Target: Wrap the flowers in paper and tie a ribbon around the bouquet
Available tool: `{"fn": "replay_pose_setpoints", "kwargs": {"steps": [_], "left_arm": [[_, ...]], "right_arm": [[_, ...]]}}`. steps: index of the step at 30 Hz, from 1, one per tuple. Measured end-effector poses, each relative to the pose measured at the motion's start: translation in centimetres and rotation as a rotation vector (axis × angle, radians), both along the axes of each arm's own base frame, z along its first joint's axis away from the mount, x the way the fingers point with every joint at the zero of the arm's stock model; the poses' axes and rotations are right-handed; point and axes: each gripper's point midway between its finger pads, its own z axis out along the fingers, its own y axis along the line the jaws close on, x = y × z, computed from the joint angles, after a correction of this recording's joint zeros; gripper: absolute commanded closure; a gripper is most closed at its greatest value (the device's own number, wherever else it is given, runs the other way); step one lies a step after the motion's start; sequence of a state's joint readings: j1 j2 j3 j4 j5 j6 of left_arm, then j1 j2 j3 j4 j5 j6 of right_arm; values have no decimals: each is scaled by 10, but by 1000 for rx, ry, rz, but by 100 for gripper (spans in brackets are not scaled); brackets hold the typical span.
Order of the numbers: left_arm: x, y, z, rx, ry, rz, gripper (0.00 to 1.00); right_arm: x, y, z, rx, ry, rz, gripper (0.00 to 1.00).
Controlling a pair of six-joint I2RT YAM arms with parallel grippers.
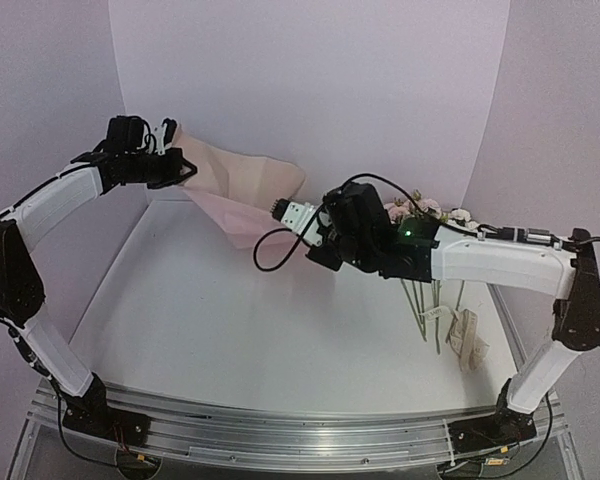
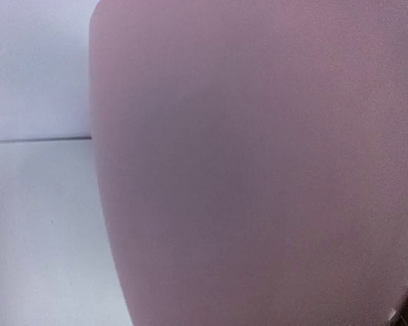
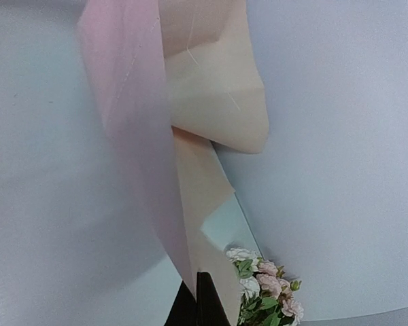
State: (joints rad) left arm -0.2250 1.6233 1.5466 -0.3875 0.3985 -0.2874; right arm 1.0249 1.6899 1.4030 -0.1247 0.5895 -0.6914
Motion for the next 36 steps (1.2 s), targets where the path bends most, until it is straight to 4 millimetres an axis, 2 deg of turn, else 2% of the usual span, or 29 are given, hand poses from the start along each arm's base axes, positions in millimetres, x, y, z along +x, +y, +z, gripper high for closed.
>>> {"fn": "replay_pose_setpoints", "kwargs": {"steps": [3, 8, 10, 14, 18, 19, 22, 25, 27, 28, 29, 31, 33, 35, 36], "left_arm": [[-28, 10, -36, -39, 138, 25, 100], [-77, 27, -75, -82, 292, 72, 100], [-91, 34, -88, -103, 343, 92, 100], [-105, 51, -123, -119, 437, 137, 100], [-119, 58, -155, -104, 509, 151, 100], [-122, 58, -162, -103, 524, 150, 100], [-122, 63, -181, -94, 543, 166, 100], [-117, 69, -203, -69, 557, 181, 100], [-113, 71, -215, -48, 556, 177, 100], [-110, 71, -218, -38, 548, 174, 100], [-107, 71, -221, -29, 539, 167, 100], [-101, 71, -225, -12, 515, 151, 100], [-96, 70, -229, 4, 495, 134, 100], [-91, 68, -236, 10, 487, 116, 100], [-90, 67, -239, 9, 489, 107, 100]], "right_arm": [[-58, 22, -15, -104, 23, 93, 100], [-154, 49, -64, -248, 180, 279, 100], [-176, 53, -75, -262, 250, 316, 100], [-198, 59, -92, -247, 425, 335, 99], [-217, 65, -112, -207, 611, 324, 92], [-221, 65, -119, -210, 642, 314, 85], [-228, 56, -145, -249, 712, 280, 50], [-231, 47, -165, -281, 780, 250, 35], [-227, 46, -169, -269, 811, 231, 27], [-224, 47, -168, -254, 821, 225, 16], [-221, 49, -165, -233, 830, 223, 13], [-214, 55, -155, -171, 849, 224, 13], [-207, 61, -136, -79, 873, 231, 13], [-195, 64, -110, 43, 887, 228, 13], [-182, 61, -93, 129, 888, 206, 13]]}}
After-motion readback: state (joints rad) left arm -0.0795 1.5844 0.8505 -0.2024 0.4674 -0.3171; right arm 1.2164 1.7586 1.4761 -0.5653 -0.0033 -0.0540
